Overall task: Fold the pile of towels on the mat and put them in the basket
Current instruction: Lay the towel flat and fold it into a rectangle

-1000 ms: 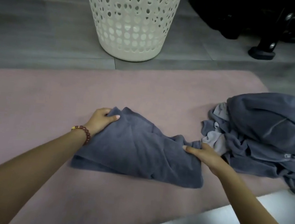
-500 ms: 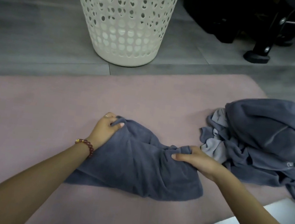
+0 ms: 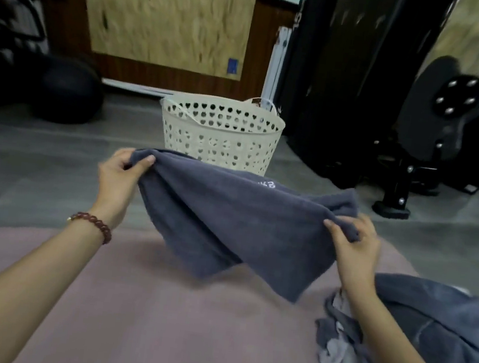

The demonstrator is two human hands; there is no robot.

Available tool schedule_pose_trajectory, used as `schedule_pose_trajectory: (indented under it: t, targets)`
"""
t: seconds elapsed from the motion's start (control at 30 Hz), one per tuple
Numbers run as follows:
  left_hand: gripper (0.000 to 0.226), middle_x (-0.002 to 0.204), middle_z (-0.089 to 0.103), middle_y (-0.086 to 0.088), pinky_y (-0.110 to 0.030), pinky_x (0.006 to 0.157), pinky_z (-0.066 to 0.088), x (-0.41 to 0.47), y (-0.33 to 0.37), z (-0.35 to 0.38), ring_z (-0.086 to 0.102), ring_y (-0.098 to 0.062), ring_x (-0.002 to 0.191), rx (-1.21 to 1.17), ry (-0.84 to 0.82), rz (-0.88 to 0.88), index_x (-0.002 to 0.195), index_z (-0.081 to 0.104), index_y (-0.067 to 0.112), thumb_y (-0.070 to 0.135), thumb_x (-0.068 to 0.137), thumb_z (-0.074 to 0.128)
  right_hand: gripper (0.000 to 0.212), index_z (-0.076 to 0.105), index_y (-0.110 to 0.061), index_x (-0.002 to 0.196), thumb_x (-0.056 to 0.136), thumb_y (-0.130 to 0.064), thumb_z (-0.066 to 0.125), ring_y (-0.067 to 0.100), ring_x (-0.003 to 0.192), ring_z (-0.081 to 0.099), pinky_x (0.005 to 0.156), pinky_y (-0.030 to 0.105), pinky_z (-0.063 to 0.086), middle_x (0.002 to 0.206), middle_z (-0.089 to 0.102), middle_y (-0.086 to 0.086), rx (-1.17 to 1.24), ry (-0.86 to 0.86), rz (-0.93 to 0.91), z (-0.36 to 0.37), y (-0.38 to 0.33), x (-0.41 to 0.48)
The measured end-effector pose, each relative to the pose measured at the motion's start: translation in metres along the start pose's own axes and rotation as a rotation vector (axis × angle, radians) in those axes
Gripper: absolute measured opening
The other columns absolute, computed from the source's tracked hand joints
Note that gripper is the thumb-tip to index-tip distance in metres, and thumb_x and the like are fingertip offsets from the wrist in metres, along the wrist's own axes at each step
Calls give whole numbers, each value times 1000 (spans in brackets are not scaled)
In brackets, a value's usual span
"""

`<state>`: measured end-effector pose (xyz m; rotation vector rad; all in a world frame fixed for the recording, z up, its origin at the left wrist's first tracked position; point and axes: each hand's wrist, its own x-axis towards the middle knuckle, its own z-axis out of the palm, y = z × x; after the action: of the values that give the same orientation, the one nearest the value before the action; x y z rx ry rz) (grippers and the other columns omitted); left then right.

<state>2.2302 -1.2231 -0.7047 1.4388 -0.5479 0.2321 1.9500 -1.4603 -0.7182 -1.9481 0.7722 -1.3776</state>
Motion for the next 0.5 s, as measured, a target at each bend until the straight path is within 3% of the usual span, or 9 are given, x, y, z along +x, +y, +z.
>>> schedule_pose_trajectory:
  t: [0.07,0.17,0.27,0.3,0.37,0.4,0.47,0.5]
  targets:
    - [9,97,58,-7,-6,73,42,-6,15,-9,55,4,80,-24,8,50,89,64,15,7,88,60,9,65,-15,77,84,-10,67,0,82,53,70,5,38,90,55,-7,-15,20,-124,-6,-5,-7]
    - [18,88,58,-4,-3,75,39,-46,-6,-29,54,15,78,154,-116,85,99,68,7,-1,84,63,5,65,-8,79,84,-9,67,-3,86,50,74,2,35,98,57,-1,-244,-149,-339,-18,26,-45]
    - [28,78,59,-3,-3,68,36,-115,-58,-65,53,16,74,426,-385,12,94,71,11,-9,75,68,16,68,-9,78,81,-19,55,15,93,57,81,21,43,95,66,5,-507,-520,-432,-38,90,-102]
    - [29,76,60,0,-3,67,36,-137,-77,-81,54,14,73,517,-472,-26,91,73,10,-12,73,70,18,70,-12,79,80,-20,54,18,89,61,78,26,47,92,68,5,-547,-656,-399,-46,108,-123]
    - [23,78,64,-1,-6,69,37,-178,-110,-113,60,3,74,675,-675,-148,85,76,6,-11,71,71,12,72,-16,80,78,-14,60,15,78,65,73,17,46,88,68,3,-611,-973,-192,-63,130,-162]
    - [18,82,65,-1,-10,70,39,-195,-122,-127,64,-10,79,744,-784,-203,80,77,8,-7,72,73,10,72,-16,80,80,-11,63,7,76,62,72,11,40,90,67,2,-638,-1085,-85,-71,132,-176]
    - [16,85,66,3,-12,72,39,-216,-134,-144,66,-24,85,814,-888,-278,69,75,16,1,75,74,7,70,-14,82,83,-12,64,0,75,55,72,11,36,92,64,0,-601,-1089,89,-78,135,-188]
    - [17,85,67,3,-14,74,40,-218,-133,-147,65,-24,85,812,-864,-306,65,74,18,5,76,75,10,70,-11,83,85,-14,61,7,78,58,73,18,40,91,65,0,-592,-1008,139,-79,133,-187]
